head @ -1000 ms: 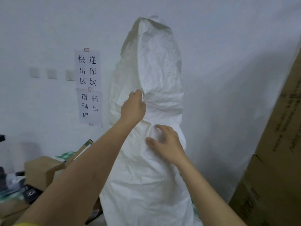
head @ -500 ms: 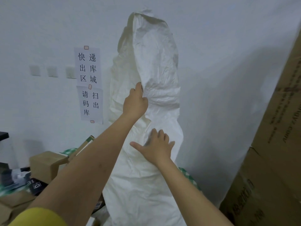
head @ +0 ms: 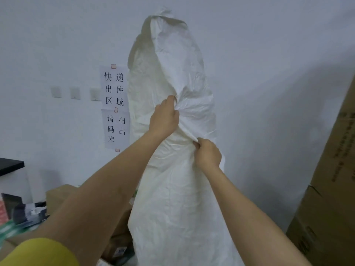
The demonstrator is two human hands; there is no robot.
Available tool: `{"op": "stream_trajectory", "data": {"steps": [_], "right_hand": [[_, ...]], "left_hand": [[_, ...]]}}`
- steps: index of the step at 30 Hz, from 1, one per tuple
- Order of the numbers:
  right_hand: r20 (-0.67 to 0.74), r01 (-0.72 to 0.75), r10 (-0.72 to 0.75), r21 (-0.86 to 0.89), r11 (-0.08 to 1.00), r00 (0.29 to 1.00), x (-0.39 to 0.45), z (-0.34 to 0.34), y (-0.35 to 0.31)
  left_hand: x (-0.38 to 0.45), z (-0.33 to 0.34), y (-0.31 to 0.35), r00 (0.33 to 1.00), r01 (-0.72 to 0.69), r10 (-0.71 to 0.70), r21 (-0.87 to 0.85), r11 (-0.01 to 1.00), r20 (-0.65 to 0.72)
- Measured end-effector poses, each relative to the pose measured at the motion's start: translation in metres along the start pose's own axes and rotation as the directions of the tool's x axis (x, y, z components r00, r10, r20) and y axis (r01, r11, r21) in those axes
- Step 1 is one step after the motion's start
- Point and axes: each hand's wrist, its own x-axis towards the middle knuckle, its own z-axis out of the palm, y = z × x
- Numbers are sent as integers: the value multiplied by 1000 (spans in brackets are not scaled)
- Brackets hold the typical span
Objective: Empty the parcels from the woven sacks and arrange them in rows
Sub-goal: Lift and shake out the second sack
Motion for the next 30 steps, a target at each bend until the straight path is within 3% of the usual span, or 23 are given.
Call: {"op": "stream_trajectory", "data": {"steps": [5, 11, 16, 22, 25, 30], "right_hand": [[-83, -59, 62, 39, 997, 995, 50, -18, -18], [-179, 79, -94, -93, 993, 979, 93, -42, -44], [-139, 187, -208, -154, 970, 968, 105, -53, -59], [-107, 274, -292, -155, 949, 950, 106, -54, -61], [-56, 312, -323, -151, 938, 945, 99, -48, -55], [2, 351, -353, -114, 929, 936, 87, -23, -39]], "left_hand": [[22, -4, 10, 999, -4, -3, -146, 989, -48], [37, -31, 15, 989, 93, -116, -214, 972, -94], [44, -51, 4, 961, 250, -268, -202, 947, -66], [37, -57, 4, 943, 325, -324, 2, 946, -78], [33, -60, 5, 929, 371, -365, 202, 906, -68], [17, -55, 2, 947, 305, -313, 483, 821, -68]]}}
